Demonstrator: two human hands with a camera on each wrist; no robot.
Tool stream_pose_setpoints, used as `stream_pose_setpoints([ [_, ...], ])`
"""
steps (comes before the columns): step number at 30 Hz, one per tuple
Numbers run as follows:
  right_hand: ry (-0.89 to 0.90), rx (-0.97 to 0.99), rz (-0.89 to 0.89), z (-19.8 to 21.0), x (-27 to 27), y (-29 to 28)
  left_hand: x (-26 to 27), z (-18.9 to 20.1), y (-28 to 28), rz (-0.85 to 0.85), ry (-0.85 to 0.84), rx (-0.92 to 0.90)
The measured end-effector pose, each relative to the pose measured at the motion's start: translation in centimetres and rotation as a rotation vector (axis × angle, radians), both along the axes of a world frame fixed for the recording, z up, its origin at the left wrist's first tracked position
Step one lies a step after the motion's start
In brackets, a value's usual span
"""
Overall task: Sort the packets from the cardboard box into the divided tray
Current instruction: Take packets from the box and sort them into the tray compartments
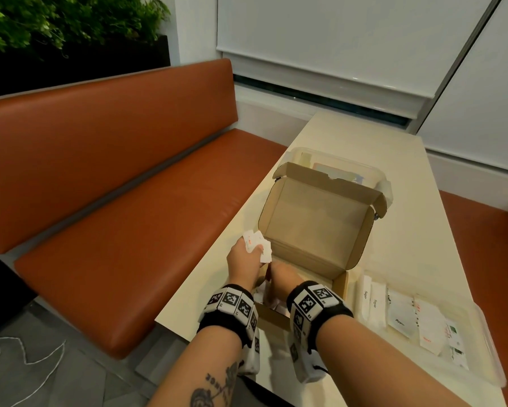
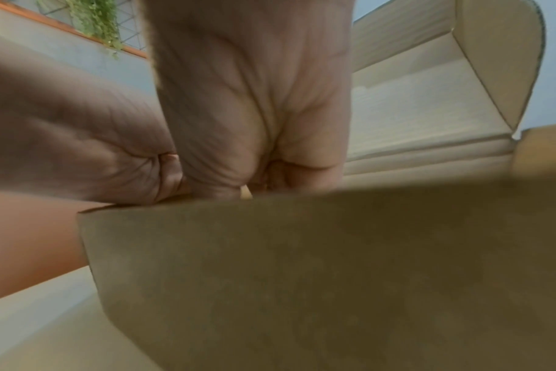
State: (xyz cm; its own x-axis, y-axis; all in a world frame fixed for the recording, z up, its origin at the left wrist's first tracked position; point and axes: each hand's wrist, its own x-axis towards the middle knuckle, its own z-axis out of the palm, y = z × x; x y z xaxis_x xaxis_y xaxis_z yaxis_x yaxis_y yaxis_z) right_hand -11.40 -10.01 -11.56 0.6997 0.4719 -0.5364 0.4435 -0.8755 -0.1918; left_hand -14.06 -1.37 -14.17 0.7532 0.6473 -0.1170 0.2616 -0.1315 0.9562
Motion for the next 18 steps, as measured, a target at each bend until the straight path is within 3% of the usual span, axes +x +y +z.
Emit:
stream_pose_setpoints([
  [4,0.024,0.011,-0.042,-0.2,-0.1,-0.9,0.0,-0.1,0.0,-0.002,0.001,-0.002],
  [12,0.057,0.448,-0.351,2.7,2.5,-3.4,0.0,-0.4,-0.4,-0.022,0.007,-0.005],
  [18,0.106,0.596,-0.405,3.0,2.7,-3.5,0.0,-0.4,-1.3,-0.093,-0.008,-0.141],
])
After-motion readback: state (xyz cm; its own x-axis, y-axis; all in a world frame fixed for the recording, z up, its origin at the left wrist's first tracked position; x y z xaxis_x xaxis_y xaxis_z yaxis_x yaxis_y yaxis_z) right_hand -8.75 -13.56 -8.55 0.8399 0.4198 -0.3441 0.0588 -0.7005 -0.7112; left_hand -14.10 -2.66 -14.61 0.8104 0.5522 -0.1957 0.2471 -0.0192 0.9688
